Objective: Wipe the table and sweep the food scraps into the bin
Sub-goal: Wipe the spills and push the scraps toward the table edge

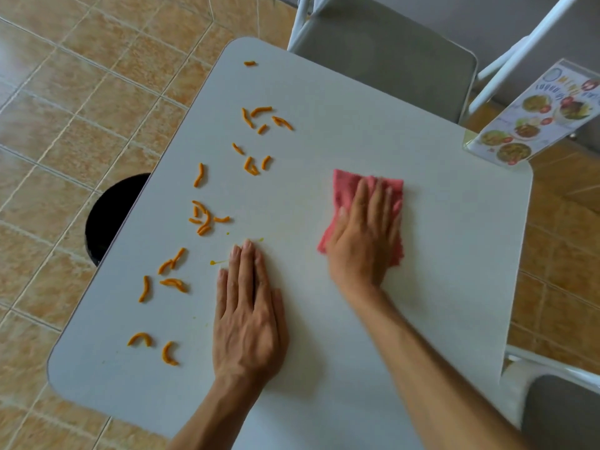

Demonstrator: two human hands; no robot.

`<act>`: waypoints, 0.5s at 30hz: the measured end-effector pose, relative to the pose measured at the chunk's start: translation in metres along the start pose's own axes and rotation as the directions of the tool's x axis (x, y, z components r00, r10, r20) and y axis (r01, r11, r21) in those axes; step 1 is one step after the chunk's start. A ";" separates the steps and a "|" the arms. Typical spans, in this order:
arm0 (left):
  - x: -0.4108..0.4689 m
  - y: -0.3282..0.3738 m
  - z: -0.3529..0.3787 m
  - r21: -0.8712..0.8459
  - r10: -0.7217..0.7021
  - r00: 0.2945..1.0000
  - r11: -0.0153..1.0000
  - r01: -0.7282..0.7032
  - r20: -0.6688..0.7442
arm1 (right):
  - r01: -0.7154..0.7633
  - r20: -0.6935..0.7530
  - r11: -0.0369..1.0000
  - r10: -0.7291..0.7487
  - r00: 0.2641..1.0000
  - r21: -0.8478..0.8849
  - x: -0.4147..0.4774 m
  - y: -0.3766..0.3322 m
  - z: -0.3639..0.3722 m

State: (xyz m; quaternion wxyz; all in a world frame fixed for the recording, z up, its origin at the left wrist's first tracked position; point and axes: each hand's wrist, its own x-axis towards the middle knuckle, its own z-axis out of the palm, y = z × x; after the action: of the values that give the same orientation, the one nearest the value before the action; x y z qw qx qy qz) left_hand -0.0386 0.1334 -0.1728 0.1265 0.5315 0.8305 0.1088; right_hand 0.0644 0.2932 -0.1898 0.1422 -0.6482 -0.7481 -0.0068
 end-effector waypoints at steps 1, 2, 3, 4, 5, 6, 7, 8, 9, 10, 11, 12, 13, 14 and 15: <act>0.000 0.000 0.000 0.003 0.003 1.000 1.000 -0.003 0.001 | 0.048 0.019 0.998 -0.048 0.999 0.028 -0.016 -0.013 -0.003; -0.001 0.000 0.000 0.004 0.005 1.000 1.000 -0.005 -0.001 | 0.191 0.064 0.979 -0.196 0.978 0.076 -0.032 -0.020 -0.008; -0.001 -0.001 0.001 0.003 0.006 1.000 1.000 -0.006 -0.003 | 0.377 0.107 0.919 -0.389 0.915 0.116 -0.041 -0.019 -0.013; -0.001 -0.001 0.001 0.002 0.006 1.000 1.000 -0.006 -0.008 | 0.539 0.146 0.829 -0.558 0.817 0.151 -0.040 -0.010 -0.019; 0.000 -0.001 0.001 0.000 0.002 1.000 1.000 -0.002 -0.013 | 0.645 0.154 0.748 -0.664 0.732 0.155 -0.030 0.005 -0.021; 0.001 -0.001 0.001 0.000 0.000 1.000 1.000 0.000 -0.019 | 0.676 0.156 0.725 -0.689 0.708 0.133 -0.020 0.021 -0.020; 0.002 0.000 0.001 0.004 0.001 1.000 1.000 -0.001 -0.021 | 0.622 0.141 0.777 -0.630 0.764 0.099 -0.009 0.036 -0.018; 0.001 0.001 0.002 0.007 0.002 1.000 1.000 -0.002 -0.022 | 0.481 0.122 0.874 -0.485 0.866 0.064 -0.001 0.051 -0.015; 0.001 0.001 0.002 0.010 0.000 1.000 1.000 0.000 -0.025 | 0.269 0.083 0.963 -0.270 0.959 0.026 0.003 0.059 -0.016; 0.001 -0.002 0.002 0.014 0.000 1.000 1.000 0.000 -0.027 | 0.056 0.028 0.998 -0.056 0.998 -0.009 -0.002 0.053 -0.015; 0.001 -0.001 0.002 0.014 0.006 1.000 1.000 -0.005 -0.029 | -0.102 -0.023 0.995 0.102 0.995 -0.016 -0.011 0.043 -0.015; 0.001 -0.001 0.002 0.017 0.006 1.000 1.000 -0.005 -0.025 | -0.149 -0.036 0.989 0.149 0.988 0.000 -0.025 0.027 -0.015; 0.000 -0.004 0.002 0.027 0.001 1.000 1.000 0.000 -0.020 | -0.075 -0.010 0.997 0.075 0.997 0.023 -0.041 0.010 -0.016; 0.001 -0.004 0.002 0.032 -0.004 1.000 0.999 0.004 -0.018 | 0.084 0.052 0.995 -0.087 0.995 0.059 -0.057 -0.001 -0.019; 0.001 -0.004 0.002 0.034 -0.003 1.000 0.999 0.004 -0.017 | 0.273 0.116 0.958 -0.282 0.952 0.087 -0.071 -0.006 -0.024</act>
State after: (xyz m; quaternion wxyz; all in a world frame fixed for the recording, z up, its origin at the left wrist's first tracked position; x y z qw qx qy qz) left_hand -0.0417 0.1324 -0.1764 0.1104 0.5311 0.8343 0.0990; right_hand 0.0722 0.2188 -0.1819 0.1148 -0.5304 -0.8390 0.0408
